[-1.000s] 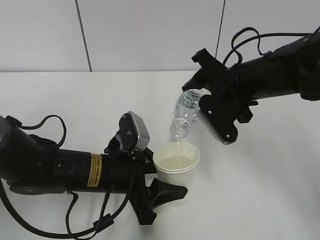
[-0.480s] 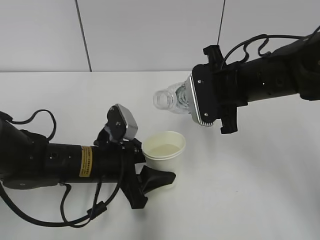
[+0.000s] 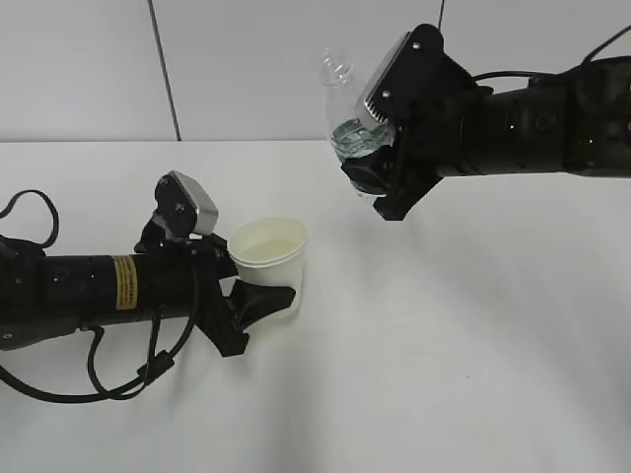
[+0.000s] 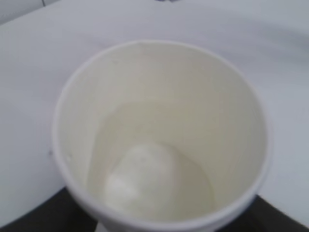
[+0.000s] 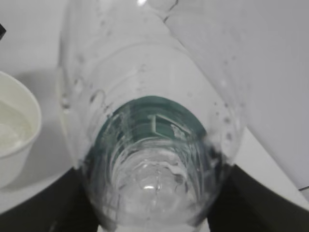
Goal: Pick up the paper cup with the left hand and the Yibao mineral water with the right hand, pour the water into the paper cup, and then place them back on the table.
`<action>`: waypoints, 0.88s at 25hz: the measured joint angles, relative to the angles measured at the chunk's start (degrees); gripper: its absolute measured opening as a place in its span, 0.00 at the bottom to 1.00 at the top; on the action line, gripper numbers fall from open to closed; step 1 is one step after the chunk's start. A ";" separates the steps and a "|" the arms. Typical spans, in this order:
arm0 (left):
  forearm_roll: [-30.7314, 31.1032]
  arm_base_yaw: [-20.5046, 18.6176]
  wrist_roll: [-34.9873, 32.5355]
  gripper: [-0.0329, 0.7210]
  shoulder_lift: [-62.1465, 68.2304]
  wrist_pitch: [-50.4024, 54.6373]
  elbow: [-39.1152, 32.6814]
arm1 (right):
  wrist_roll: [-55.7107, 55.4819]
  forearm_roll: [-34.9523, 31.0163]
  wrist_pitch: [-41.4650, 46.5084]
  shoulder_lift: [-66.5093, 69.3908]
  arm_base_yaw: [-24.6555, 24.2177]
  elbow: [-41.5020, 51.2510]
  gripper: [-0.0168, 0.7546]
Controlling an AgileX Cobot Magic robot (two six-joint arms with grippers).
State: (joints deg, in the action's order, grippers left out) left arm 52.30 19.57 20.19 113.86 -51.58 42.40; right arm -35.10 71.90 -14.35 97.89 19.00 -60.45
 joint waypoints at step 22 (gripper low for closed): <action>-20.07 -0.93 -12.43 0.63 -0.77 -1.11 0.00 | 14.04 -37.76 -25.76 4.19 -9.76 19.23 0.56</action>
State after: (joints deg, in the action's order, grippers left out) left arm 32.23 18.65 7.76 113.09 -52.69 42.40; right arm -21.06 34.14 -40.11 102.08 9.24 -41.22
